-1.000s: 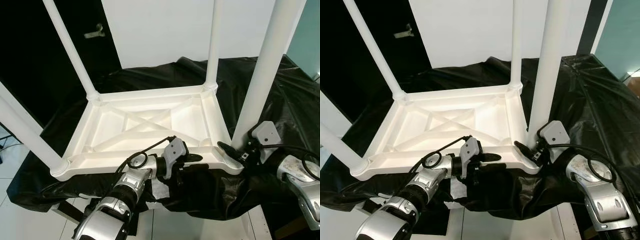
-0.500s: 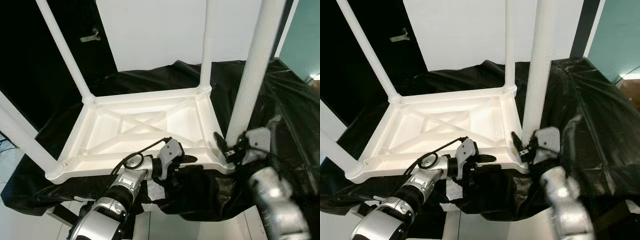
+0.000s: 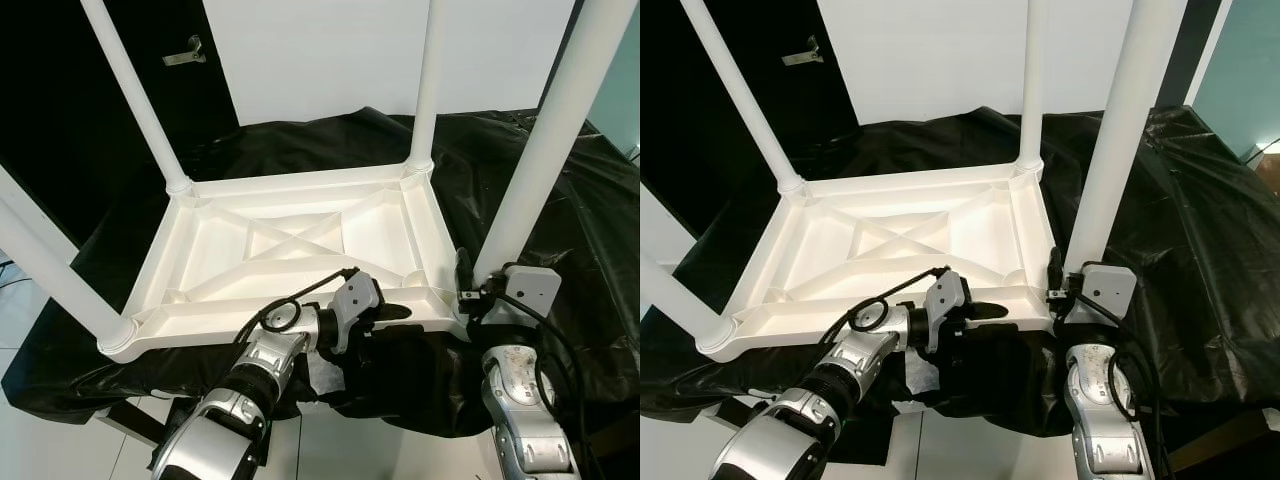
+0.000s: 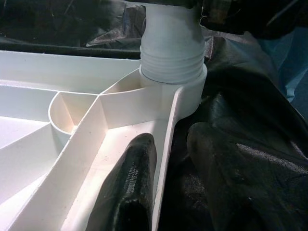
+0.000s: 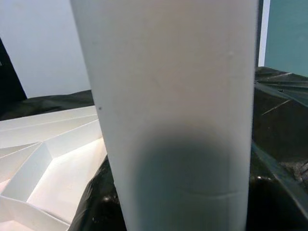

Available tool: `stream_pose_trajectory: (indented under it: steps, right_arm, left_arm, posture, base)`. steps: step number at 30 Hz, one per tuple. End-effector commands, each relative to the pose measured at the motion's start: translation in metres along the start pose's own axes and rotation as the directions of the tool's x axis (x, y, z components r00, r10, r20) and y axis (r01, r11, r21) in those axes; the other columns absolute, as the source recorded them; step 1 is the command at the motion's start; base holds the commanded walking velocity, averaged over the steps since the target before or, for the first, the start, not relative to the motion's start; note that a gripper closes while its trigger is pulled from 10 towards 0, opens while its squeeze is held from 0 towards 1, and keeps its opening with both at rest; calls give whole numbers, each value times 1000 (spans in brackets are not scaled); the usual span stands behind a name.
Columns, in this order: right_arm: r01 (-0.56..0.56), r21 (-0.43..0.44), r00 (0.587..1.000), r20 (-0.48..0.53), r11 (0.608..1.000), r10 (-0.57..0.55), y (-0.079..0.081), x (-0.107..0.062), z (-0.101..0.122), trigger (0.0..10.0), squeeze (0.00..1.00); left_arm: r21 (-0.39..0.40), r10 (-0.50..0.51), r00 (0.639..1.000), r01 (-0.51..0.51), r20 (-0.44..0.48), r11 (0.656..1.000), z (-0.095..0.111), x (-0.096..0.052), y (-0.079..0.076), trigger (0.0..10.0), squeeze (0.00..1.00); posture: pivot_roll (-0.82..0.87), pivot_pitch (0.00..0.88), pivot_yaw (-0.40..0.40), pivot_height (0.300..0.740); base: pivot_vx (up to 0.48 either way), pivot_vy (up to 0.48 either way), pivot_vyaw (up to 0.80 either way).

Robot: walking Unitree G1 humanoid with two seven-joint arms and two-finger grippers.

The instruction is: Building children table

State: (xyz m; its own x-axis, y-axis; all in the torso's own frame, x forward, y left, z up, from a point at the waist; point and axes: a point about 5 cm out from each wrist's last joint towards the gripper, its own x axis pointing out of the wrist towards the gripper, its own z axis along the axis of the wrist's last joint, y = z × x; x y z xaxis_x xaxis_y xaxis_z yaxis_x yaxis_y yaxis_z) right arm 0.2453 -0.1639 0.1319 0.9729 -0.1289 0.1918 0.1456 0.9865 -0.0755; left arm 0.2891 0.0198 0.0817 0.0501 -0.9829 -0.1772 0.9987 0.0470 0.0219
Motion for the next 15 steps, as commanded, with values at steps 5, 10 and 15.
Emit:
stream_pose_trajectory:
  steps: [5,10,15]
  right_arm:
    - [-82,-30,990,-119,996,78,7,-4,-23,10000,1000]
    - [-164,-67,981,-119,984,155,5,-2,-23,10000,0]
    - [-294,-115,952,-118,949,281,-3,0,-20,10000,0]
  left_arm:
    - [-97,-134,984,123,-116,988,-30,1,-21,10000,0]
    - [-98,-136,984,125,-118,987,-30,1,-21,10000,0]
    - [-98,-137,983,125,-119,987,-30,1,-21,10000,0]
  posture:
    - [-164,0,81,740]
    - [-166,0,81,740]
    - [-169,0,79,740]
  base:
    - [0,0,0]
    - [0,0,0]
    - [0,0,0]
